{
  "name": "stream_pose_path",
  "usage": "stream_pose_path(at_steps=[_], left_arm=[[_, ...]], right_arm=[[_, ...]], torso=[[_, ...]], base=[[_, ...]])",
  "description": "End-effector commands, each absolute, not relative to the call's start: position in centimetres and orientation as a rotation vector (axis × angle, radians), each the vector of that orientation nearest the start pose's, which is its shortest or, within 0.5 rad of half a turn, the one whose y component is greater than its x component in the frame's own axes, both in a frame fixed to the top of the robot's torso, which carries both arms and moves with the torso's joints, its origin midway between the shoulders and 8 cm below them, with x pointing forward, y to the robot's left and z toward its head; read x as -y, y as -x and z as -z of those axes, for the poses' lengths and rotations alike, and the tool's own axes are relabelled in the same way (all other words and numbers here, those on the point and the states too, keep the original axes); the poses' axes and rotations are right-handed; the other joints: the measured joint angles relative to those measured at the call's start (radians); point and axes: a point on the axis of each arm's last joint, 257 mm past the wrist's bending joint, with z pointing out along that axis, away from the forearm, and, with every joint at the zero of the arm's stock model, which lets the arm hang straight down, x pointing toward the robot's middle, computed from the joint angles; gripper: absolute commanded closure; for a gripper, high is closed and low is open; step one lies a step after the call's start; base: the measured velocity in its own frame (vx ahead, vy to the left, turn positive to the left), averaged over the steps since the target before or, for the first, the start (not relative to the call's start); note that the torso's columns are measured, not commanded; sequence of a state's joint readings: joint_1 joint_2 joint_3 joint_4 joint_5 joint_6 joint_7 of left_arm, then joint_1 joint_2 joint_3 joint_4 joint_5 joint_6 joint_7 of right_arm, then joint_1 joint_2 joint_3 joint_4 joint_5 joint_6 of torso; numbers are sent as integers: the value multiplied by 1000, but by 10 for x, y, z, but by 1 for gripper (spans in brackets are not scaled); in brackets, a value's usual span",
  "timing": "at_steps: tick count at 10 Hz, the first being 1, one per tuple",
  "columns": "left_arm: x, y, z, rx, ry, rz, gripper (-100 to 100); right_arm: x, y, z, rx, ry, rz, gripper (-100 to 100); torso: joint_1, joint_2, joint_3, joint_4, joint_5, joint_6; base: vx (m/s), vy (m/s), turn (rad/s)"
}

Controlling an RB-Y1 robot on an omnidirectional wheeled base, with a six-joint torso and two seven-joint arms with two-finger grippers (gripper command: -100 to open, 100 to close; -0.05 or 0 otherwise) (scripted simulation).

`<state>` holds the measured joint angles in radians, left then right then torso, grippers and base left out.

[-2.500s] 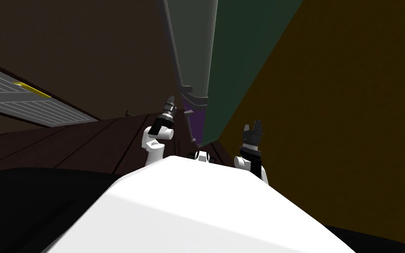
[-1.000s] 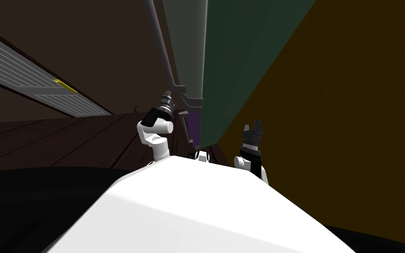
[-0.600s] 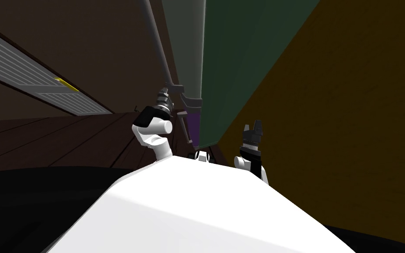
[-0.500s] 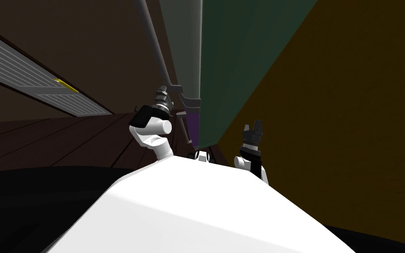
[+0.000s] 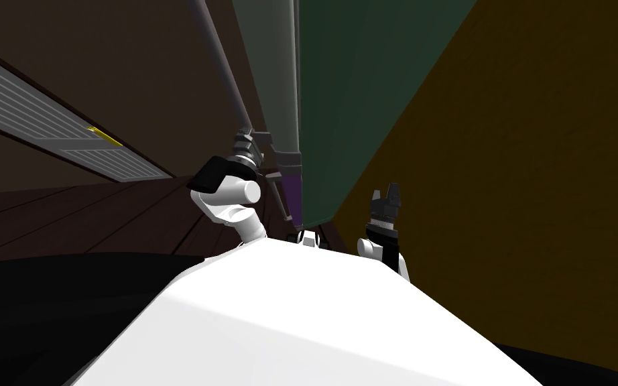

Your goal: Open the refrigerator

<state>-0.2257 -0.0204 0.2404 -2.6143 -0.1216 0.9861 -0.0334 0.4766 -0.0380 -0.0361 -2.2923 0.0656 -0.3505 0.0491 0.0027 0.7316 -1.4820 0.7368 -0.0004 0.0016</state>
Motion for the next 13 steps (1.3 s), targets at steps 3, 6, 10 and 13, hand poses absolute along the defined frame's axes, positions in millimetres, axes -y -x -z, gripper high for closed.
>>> stream_pose_path(at_steps=[3, 6, 10, 13], left_arm=[[-316, -433, -111, -845, 1103, 1090, 100], [-324, -457, -90, -934, 1087, 999, -100], [-332, -472, -80, -987, 1066, 935, -100], [-329, -473, -94, -984, 1037, 938, -100]], right_arm=[[285, -367, -8, -765, -659, -1154, 0], [285, -367, -8, -765, -659, -1154, 0], [285, -367, -8, -765, -659, -1153, 0], [285, -367, -8, -765, -659, -1153, 0]], torso=[[-1, 3, 4, -2, 2, -1], [-1, -2, -2, 0, -1, 1], [-7, -11, -10, 2, -7, 6], [-6, -15, -14, 1, -8, 8]], base=[[-58, -10, 6], [-20, -7, 13], [-10, 10, 5], [-10, 24, -10]])
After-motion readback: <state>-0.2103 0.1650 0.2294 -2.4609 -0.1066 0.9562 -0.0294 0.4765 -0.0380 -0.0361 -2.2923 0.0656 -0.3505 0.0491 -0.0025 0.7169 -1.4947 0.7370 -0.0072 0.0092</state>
